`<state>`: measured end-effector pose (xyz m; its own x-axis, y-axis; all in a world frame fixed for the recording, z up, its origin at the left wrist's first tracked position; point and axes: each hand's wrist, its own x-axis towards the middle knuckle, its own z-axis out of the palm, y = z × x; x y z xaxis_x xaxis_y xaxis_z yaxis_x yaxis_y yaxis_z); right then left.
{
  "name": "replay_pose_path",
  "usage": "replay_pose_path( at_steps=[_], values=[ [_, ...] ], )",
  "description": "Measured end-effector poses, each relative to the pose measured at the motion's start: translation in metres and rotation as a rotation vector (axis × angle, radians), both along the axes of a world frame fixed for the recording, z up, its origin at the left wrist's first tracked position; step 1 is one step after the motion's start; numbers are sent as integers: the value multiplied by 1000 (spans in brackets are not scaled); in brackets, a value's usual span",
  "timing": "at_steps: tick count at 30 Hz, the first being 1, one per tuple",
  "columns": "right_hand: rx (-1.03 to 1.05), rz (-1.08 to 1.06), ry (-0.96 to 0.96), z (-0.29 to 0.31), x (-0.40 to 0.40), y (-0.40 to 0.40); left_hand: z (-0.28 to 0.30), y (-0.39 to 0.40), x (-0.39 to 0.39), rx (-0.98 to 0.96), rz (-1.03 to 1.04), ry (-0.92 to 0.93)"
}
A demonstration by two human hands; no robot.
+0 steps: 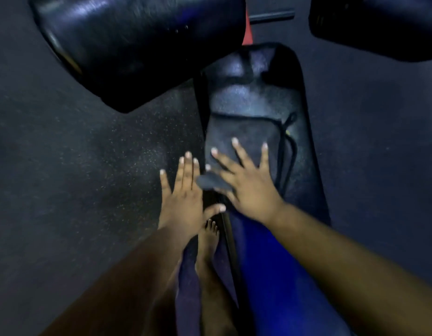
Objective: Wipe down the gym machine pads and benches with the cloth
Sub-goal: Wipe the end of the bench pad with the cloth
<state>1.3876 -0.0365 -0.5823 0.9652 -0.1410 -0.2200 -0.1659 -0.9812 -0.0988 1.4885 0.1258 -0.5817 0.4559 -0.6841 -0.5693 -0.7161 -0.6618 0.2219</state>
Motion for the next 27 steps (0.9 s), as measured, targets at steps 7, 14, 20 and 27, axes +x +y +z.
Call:
replay_pose_path(
  at_steps=[7, 14, 20, 27],
  values=[
    [12, -254, 54, -10, 95, -59, -8, 48, -25, -41, 15, 107],
    [-24, 71, 101, 9, -83, 43, 8, 26, 3, -348, 100, 173],
    [-78, -321, 74, -3, -63, -4, 5, 16, -6, -315, -56, 174],
    [-31, -528, 27, 5, -66, -3, 3, -2, -21, -298, -188, 110]
  ],
)
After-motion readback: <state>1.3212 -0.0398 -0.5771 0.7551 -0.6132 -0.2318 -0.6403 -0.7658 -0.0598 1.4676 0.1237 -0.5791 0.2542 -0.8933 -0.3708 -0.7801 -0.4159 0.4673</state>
